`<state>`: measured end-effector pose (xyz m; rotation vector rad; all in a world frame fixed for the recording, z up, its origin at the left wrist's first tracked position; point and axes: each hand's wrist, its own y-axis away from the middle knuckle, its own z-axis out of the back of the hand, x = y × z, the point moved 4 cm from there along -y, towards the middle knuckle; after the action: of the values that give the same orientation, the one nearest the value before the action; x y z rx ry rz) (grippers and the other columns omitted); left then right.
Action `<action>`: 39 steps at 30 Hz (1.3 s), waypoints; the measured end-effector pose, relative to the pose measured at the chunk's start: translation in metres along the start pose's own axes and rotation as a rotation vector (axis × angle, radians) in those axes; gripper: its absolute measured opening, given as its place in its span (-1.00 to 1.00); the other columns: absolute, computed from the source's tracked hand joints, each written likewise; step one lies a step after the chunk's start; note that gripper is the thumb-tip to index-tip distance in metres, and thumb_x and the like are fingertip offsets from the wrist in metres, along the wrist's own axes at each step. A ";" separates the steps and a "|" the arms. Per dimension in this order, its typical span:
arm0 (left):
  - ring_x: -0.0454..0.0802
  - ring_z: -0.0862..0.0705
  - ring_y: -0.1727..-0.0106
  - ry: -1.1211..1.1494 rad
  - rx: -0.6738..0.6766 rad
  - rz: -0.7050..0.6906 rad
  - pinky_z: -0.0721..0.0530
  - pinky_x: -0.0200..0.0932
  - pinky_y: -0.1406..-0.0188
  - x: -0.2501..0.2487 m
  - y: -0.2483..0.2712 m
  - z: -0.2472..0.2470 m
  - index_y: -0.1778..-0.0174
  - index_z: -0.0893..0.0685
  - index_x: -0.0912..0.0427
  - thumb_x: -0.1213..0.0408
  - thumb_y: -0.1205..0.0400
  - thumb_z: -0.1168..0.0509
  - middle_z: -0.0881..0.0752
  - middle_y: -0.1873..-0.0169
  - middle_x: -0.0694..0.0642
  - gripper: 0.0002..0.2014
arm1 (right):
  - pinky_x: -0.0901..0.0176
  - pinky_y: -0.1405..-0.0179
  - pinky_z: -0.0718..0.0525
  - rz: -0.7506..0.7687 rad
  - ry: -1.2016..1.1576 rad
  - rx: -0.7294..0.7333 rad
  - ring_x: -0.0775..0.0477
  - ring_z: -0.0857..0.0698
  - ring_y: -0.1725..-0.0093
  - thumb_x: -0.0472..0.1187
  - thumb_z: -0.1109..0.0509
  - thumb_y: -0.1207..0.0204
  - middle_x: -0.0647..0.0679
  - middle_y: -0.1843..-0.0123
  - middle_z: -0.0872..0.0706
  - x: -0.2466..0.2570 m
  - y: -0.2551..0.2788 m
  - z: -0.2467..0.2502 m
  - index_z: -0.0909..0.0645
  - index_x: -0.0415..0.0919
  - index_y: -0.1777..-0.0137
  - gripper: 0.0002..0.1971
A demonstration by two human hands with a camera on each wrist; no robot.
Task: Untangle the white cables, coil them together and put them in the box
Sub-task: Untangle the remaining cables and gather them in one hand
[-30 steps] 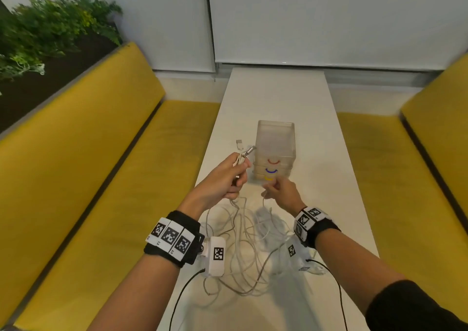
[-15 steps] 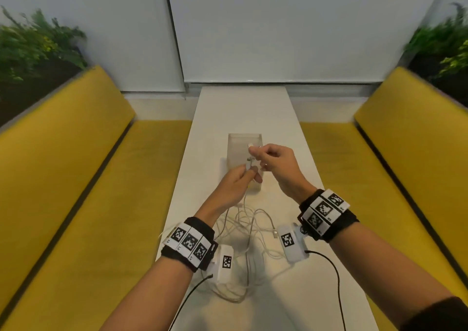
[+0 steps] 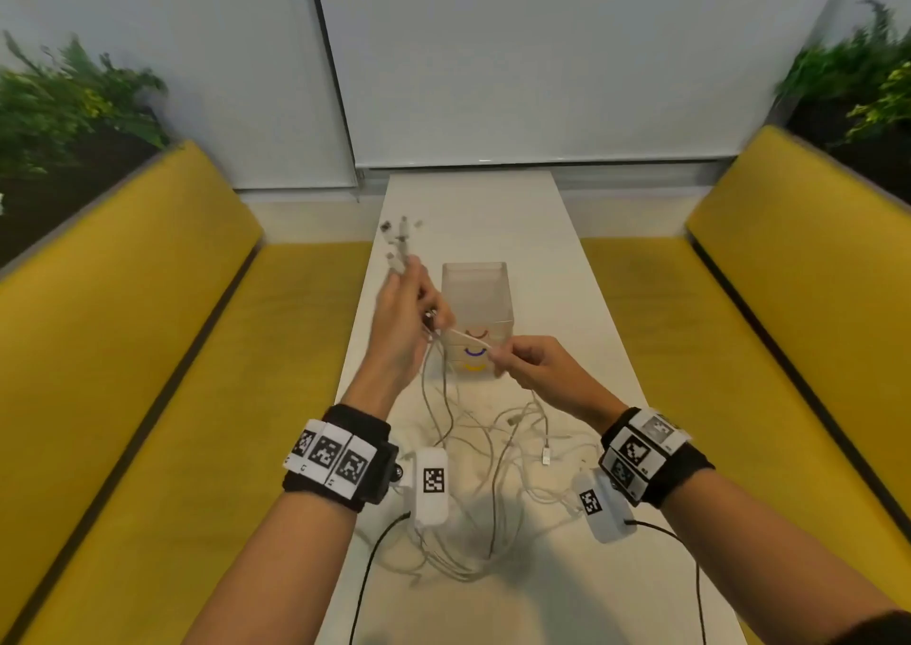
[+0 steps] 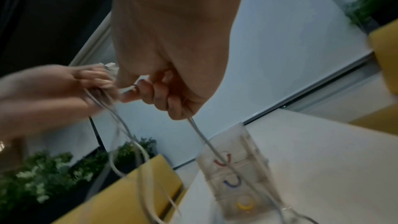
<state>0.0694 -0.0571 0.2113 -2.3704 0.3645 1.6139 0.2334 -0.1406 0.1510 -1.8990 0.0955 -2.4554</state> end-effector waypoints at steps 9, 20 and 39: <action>-0.16 -0.27 0.48 -0.200 -0.154 -0.241 -0.25 -0.20 0.49 -0.071 -0.001 0.033 0.09 -0.53 0.07 0.05 -0.81 -0.19 -0.45 0.48 -0.13 -0.78 | 0.22 0.33 -0.33 -0.163 0.201 -0.070 0.13 -0.33 0.38 0.11 -0.13 -0.75 0.10 0.38 -0.39 -0.050 0.026 0.042 -0.37 -0.07 0.30 -0.59; -0.19 -0.32 0.61 -0.679 0.340 0.154 -0.31 -0.28 0.58 0.037 0.024 -0.026 0.33 -0.52 0.11 0.07 -0.80 -0.21 -0.40 0.64 -0.16 -0.63 | 0.21 -0.07 -0.68 -0.107 0.330 0.447 0.08 -0.75 0.01 -0.09 -0.36 -0.66 0.11 0.05 -0.82 0.013 0.014 0.017 -0.84 -0.03 0.08 -0.79; -0.06 -0.05 0.55 -0.189 0.272 0.459 -0.09 -0.37 0.71 0.037 0.026 0.036 0.01 -0.29 0.04 0.09 -0.85 -0.13 -0.20 0.45 0.06 -0.82 | 0.15 0.11 -0.58 -0.589 0.677 -0.011 -0.20 -0.72 -0.04 -0.34 -0.53 -0.42 -0.19 0.02 -0.76 -0.222 0.023 0.018 -0.69 -0.24 0.02 -0.85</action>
<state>0.0424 -0.0714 0.1624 -2.0053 1.0747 1.8142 0.3064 -0.1495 -0.0603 -1.1085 -0.5014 -3.3776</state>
